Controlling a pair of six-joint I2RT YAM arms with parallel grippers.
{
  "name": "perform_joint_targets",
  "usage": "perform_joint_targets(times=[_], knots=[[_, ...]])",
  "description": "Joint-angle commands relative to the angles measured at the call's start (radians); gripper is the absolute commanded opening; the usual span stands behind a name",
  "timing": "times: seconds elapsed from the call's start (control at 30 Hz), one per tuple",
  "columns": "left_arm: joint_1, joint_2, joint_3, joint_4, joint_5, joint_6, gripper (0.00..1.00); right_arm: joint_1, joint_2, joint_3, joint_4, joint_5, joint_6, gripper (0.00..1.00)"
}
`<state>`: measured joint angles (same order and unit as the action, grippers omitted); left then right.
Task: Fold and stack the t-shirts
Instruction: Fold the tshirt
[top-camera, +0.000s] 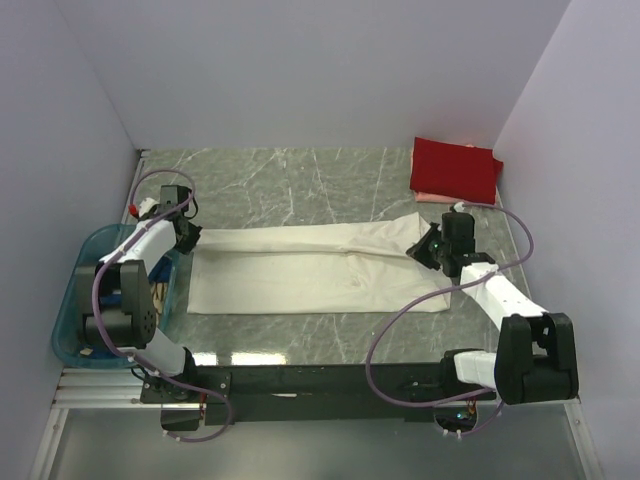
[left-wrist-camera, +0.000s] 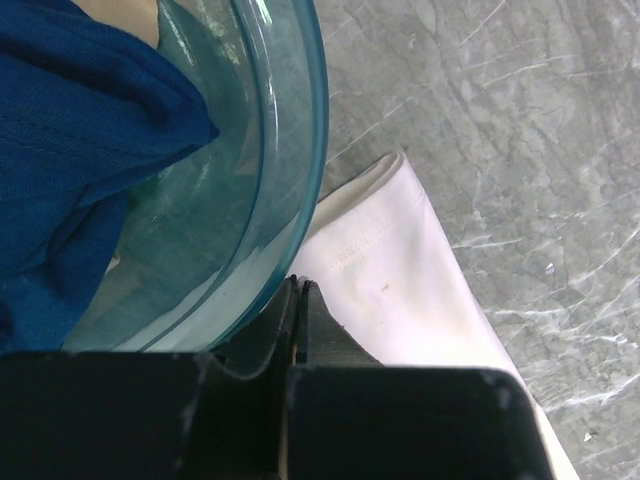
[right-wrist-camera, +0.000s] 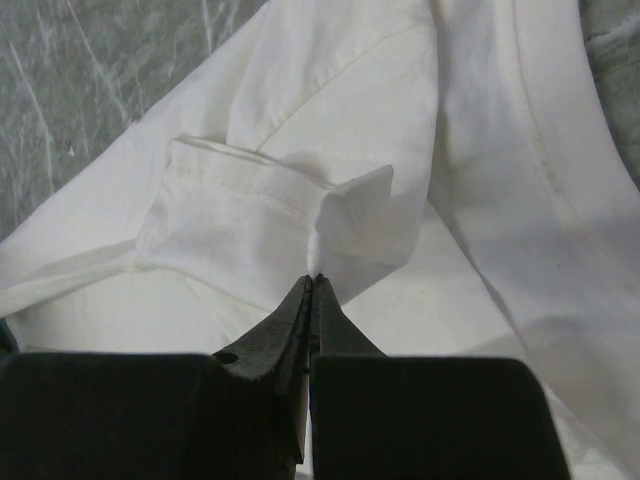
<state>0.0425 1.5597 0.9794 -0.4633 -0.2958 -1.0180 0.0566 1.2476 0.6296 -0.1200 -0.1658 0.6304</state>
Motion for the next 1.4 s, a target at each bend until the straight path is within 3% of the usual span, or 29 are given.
perform_joint_targets(times=[0.0, 0.93, 1.03, 1.07, 1.17, 1.37], knots=[[0.005, -0.041, -0.011, 0.006, -0.037, -0.016, 0.01, 0.002, -0.056, -0.017, 0.017, -0.003, -0.017, 0.0], [0.007, -0.059, -0.084, -0.002, -0.075, -0.045, 0.01, 0.003, -0.139, -0.166, 0.032, -0.034, -0.028, 0.0], [0.007, -0.093, -0.11, 0.032, -0.046, -0.034, 0.22, 0.003, -0.139, -0.166, 0.025, -0.066, -0.043, 0.17], [0.005, -0.108, -0.116, 0.046, -0.034, -0.027, 0.45, 0.003, -0.143, -0.163, 0.022, -0.075, -0.046, 0.35], [0.007, -0.154, -0.102, 0.061, 0.001, -0.002, 0.74, 0.003, -0.181, -0.142, -0.009, -0.083, -0.063, 0.56], [-0.018, -0.178, -0.018, 0.037, 0.038, 0.042, 0.76, 0.003, -0.203, -0.065, -0.046, -0.06, -0.071, 0.59]])
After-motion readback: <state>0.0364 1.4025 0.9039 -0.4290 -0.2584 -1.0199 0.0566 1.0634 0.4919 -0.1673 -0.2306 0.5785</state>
